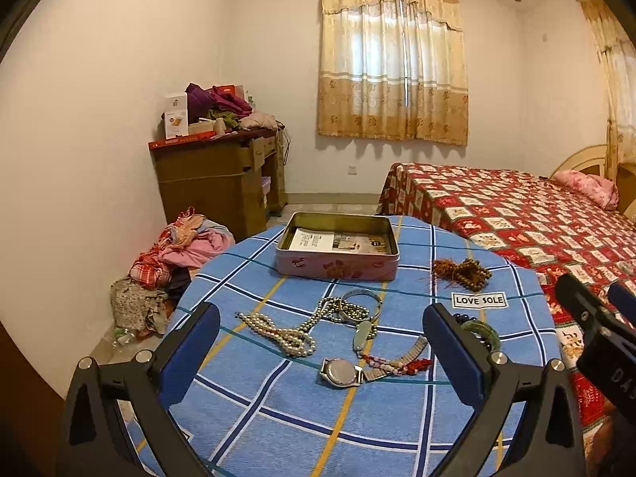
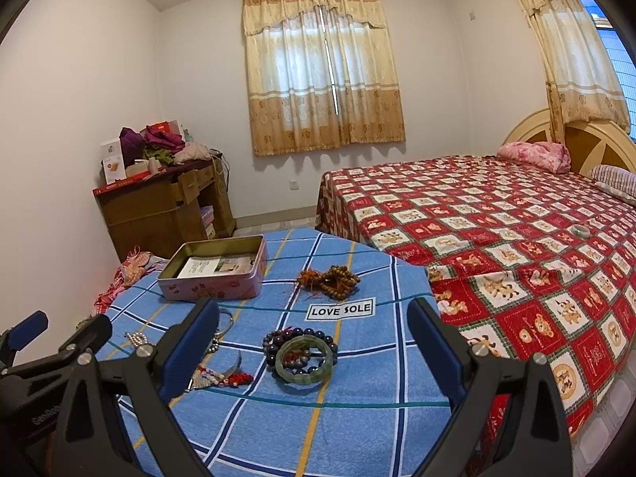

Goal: Organize jewelry

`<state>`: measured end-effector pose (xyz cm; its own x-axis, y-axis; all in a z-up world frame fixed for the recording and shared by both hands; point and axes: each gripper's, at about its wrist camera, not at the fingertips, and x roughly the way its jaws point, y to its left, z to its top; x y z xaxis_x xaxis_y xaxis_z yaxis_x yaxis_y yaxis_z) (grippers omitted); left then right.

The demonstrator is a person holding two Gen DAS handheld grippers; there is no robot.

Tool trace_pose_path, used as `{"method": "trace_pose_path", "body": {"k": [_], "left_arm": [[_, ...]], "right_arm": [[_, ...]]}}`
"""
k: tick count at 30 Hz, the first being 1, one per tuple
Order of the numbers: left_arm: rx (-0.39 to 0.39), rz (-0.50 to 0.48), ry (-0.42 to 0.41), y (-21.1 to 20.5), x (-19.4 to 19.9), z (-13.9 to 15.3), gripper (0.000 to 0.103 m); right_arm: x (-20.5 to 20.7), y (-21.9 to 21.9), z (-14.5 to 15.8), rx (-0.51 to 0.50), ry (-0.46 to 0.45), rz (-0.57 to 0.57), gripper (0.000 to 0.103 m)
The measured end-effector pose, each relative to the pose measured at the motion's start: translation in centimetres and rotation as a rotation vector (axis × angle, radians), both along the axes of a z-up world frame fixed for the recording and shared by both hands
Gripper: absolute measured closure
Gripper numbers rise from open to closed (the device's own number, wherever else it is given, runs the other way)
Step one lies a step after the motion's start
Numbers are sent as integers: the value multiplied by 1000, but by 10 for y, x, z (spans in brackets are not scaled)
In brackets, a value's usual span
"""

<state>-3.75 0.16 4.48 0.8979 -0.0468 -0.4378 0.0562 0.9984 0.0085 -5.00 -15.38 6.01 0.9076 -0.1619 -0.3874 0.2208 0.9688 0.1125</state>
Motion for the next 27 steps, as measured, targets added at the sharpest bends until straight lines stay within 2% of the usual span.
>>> {"method": "trace_pose_path", "body": {"k": [27], "left_arm": [[24, 41, 42, 3, 5, -3, 1]], "right_arm": [[-1, 0, 2, 5, 6, -1, 6]]}}
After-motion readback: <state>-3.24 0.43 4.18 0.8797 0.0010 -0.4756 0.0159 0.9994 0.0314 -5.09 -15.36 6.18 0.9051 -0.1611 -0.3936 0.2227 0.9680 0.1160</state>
